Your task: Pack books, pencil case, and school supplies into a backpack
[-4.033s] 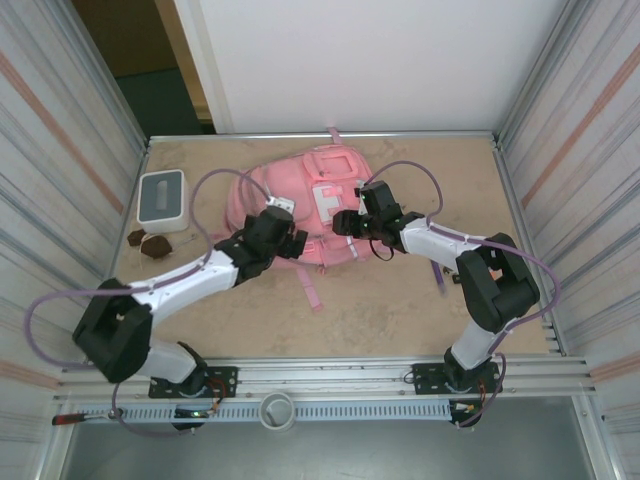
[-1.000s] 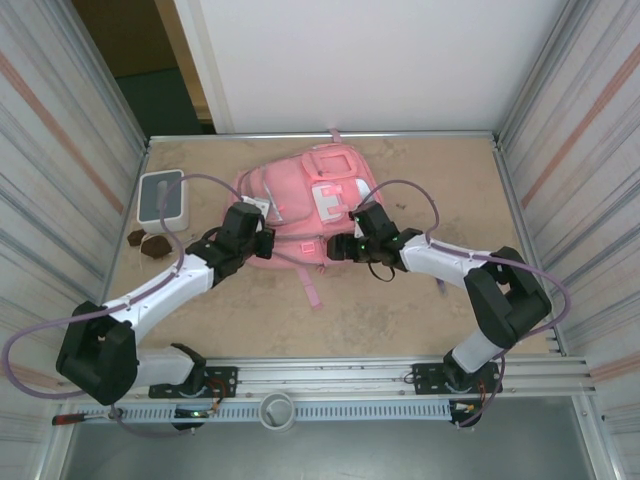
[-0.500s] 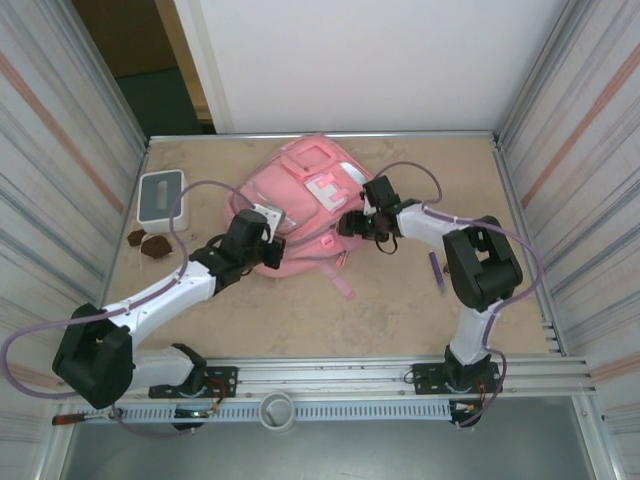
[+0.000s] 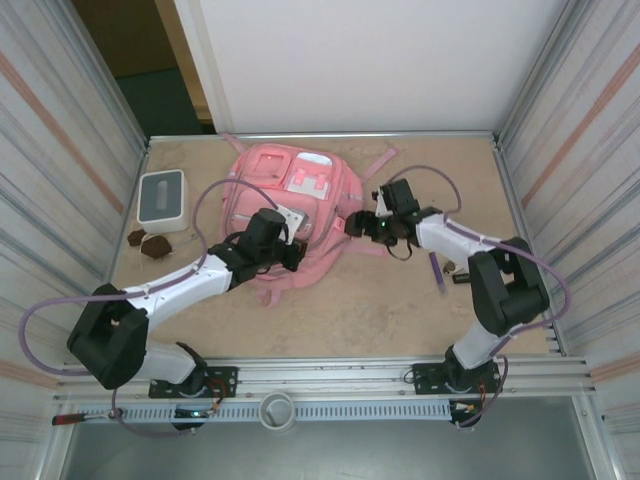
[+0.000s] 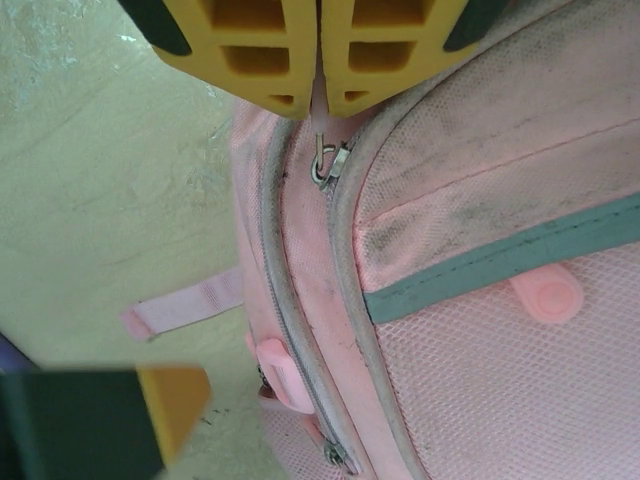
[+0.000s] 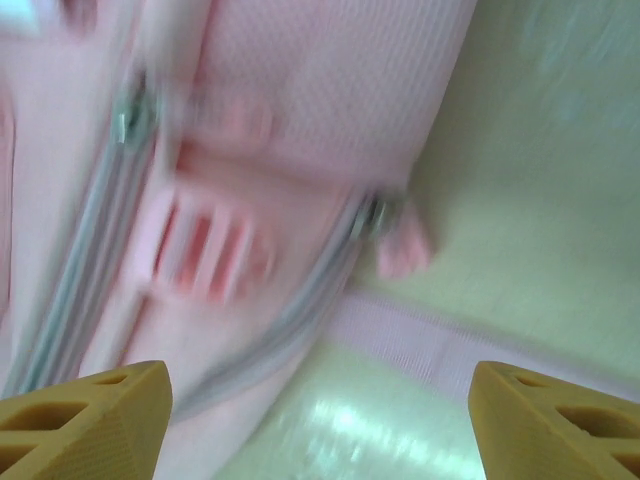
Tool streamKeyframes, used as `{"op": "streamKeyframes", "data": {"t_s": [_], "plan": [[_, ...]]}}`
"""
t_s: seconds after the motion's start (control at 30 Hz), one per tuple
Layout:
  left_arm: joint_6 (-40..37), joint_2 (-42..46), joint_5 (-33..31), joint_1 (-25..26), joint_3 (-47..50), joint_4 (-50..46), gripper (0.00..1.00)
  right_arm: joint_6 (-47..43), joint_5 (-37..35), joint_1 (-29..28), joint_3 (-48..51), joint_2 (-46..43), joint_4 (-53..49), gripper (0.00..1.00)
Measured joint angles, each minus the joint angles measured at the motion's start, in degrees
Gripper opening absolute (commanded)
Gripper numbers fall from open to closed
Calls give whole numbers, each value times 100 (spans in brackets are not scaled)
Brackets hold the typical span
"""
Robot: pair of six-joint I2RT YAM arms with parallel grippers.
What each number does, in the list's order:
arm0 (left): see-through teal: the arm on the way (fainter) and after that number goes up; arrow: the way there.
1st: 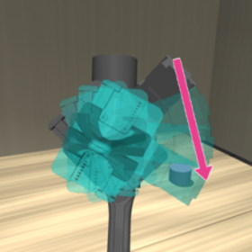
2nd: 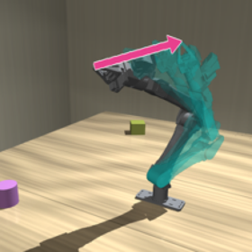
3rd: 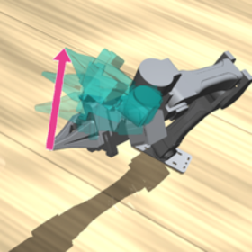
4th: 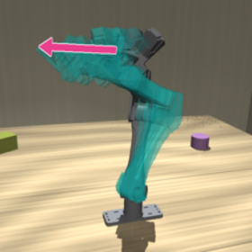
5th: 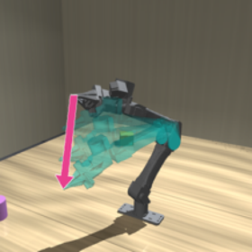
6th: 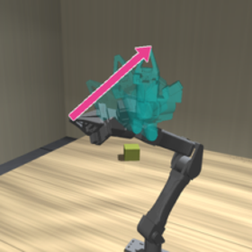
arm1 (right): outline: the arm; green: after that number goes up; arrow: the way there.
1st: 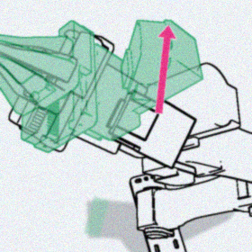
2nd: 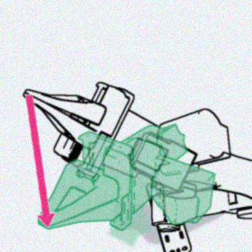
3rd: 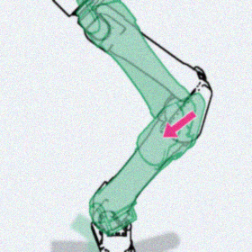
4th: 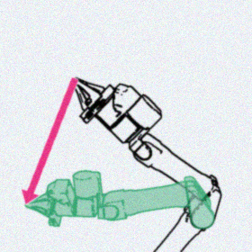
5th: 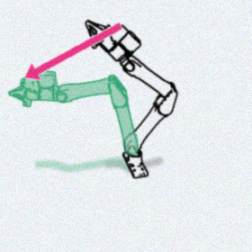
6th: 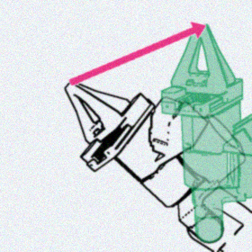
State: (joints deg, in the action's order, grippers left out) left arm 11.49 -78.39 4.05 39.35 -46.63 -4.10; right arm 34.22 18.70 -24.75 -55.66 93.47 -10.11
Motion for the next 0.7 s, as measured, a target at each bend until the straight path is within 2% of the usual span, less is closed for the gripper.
{"op": "streamKeyframes", "data": {"t_s": [0.2, 0.33, 0.4, 0.47, 0.6, 0.7], "plan": [[44, -59, -2, 17, 0, 17, 0, 857, 737, -752, 413, 66, 876, 73], [46, -59, -63, 50, 0, 17, 0, 1220, 1014, -817, 356, 273, 1366, 68], [46, -59, -101, 52, 0, 11, 0, 1338, 1126, -813, 317, 413, 1443, 63], [48, -59, -131, 59, 0, 11, 0, 1394, 1228, -815, 256, 581, 1486, 52], [44, -59, -177, 92, 2, 9, 0, 1563, 1362, -811, 175, 861, 1644, 17], [35, -57, -254, 122, 4, 9, 0, 1663, 1351, -715, 177, 876, 1762, 2]]}}
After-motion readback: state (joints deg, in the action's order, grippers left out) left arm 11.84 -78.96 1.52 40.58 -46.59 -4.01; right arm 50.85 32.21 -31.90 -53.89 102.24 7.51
